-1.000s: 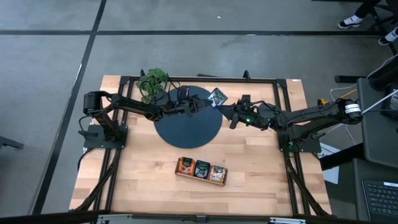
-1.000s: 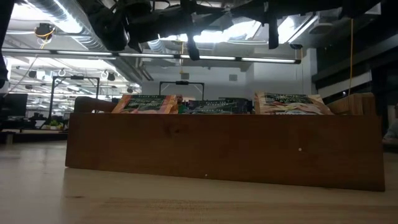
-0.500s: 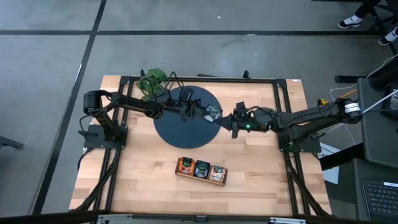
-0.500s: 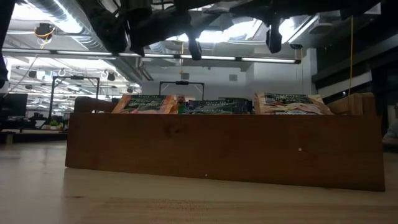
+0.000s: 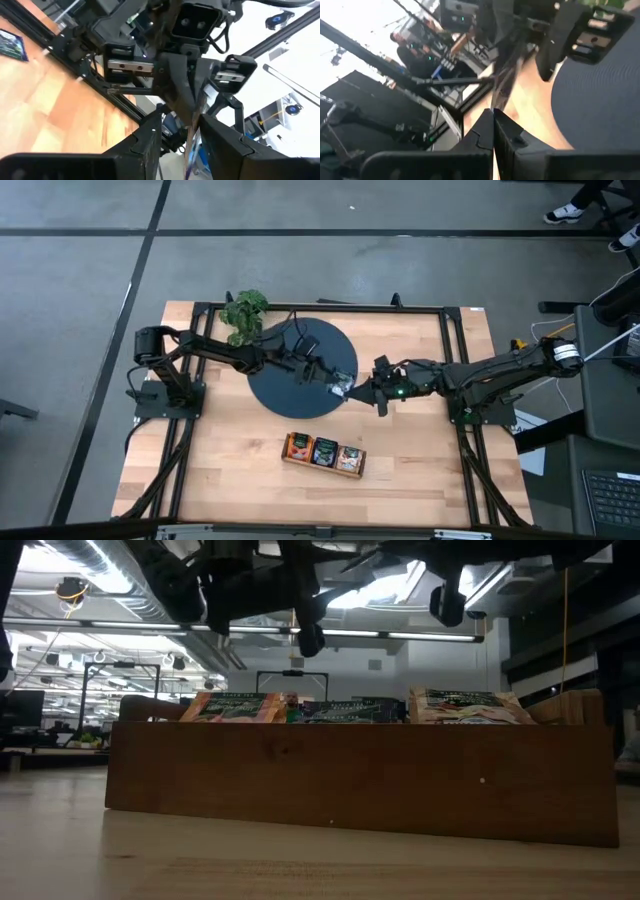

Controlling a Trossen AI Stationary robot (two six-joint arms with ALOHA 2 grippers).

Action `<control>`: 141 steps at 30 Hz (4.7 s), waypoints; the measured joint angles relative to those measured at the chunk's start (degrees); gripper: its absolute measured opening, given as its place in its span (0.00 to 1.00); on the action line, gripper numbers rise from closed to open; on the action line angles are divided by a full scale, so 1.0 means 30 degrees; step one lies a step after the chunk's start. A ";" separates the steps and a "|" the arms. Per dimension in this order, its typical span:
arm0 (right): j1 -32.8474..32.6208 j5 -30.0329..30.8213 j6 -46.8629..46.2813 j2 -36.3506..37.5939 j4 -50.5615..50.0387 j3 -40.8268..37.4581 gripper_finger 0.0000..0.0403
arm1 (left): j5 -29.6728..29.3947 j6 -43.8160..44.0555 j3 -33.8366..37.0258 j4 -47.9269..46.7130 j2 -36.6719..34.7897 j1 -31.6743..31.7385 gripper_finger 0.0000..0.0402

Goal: Pick & Place Tea
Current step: Put the violet tea bag into the middle section of the wooden organizer

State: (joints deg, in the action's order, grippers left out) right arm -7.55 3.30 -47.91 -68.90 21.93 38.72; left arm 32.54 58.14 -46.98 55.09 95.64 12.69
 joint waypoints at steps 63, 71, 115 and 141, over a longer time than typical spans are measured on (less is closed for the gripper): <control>-0.3636 0.2107 -0.8198 0.1865 -0.9013 -0.0022 0.16 | -1.4397 -0.9519 0.2579 -0.3037 0.0009 -1.0939 0.00; -0.3636 0.2546 -0.8389 0.1865 -0.9123 -0.0022 0.16 | -1.5455 -1.0572 0.2579 -0.2280 0.1601 -1.1716 0.00; -0.3628 0.2568 -0.7959 0.1858 -0.9428 -0.0015 0.16 | -1.4705 -1.0632 0.3002 -0.1291 0.3453 -1.1227 0.12; -0.2275 0.6457 -1.4527 0.3524 -2.5787 0.0007 0.15 | -0.8513 -0.6535 0.1431 -0.8671 -0.1344 -0.5548 0.28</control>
State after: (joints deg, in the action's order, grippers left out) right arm -14.38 22.67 -91.49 -58.33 -55.43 38.74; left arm 7.00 38.54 -42.69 29.08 91.60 -3.95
